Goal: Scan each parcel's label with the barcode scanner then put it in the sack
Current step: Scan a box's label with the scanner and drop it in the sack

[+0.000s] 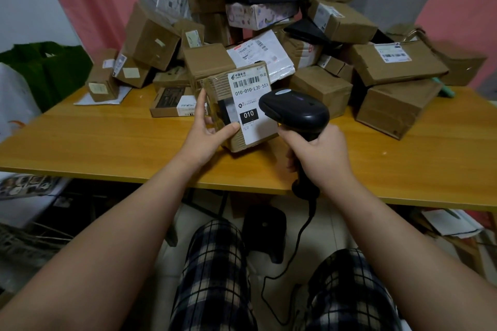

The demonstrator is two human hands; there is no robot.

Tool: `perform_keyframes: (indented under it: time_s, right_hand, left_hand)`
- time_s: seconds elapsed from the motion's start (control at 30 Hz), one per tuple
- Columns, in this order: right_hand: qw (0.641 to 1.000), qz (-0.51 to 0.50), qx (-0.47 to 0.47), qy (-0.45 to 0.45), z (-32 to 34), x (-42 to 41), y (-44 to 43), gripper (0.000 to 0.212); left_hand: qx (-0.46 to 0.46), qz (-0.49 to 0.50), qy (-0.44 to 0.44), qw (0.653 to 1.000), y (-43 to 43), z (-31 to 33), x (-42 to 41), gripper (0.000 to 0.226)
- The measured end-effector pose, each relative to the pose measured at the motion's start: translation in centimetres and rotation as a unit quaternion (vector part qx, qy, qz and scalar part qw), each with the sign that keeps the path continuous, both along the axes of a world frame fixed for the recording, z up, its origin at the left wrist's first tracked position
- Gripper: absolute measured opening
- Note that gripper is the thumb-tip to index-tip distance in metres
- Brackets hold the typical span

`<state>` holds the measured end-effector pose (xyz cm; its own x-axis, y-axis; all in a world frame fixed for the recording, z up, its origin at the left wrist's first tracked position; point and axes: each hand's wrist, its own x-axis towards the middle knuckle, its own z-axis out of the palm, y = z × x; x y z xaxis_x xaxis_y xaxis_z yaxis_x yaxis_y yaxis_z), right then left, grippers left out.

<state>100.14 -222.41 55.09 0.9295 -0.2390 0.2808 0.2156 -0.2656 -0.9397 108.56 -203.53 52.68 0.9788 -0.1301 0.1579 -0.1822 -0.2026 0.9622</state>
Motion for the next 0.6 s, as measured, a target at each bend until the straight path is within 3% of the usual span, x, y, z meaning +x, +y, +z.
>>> perform_keyframes:
  time_s: [0.27,0.43,0.53,0.6]
  right_hand:
    - [0.997,0.064,0.044,0.025,-0.3,0.8,1.3,0.014]
    - [0.984,0.171,0.014,0.054,-1.1,1.4,4.2,0.015]
    - [0.959,0.276,-0.015,0.056,-2.3,1.3,6.9,0.011]
    - [0.938,0.337,-0.043,0.066,-3.4,0.9,9.2,0.021]
  left_hand:
    - [-0.039,0.047,-0.021,0.998,0.5,-0.5,-1.4,0.096]
    - [-0.074,0.168,-0.023,0.983,3.9,-1.5,-6.3,0.093]
    - [-0.047,0.263,-0.054,0.962,6.8,-2.9,-10.5,0.095]
    - [-0.037,0.326,-0.067,0.942,8.9,-3.8,-13.5,0.098]
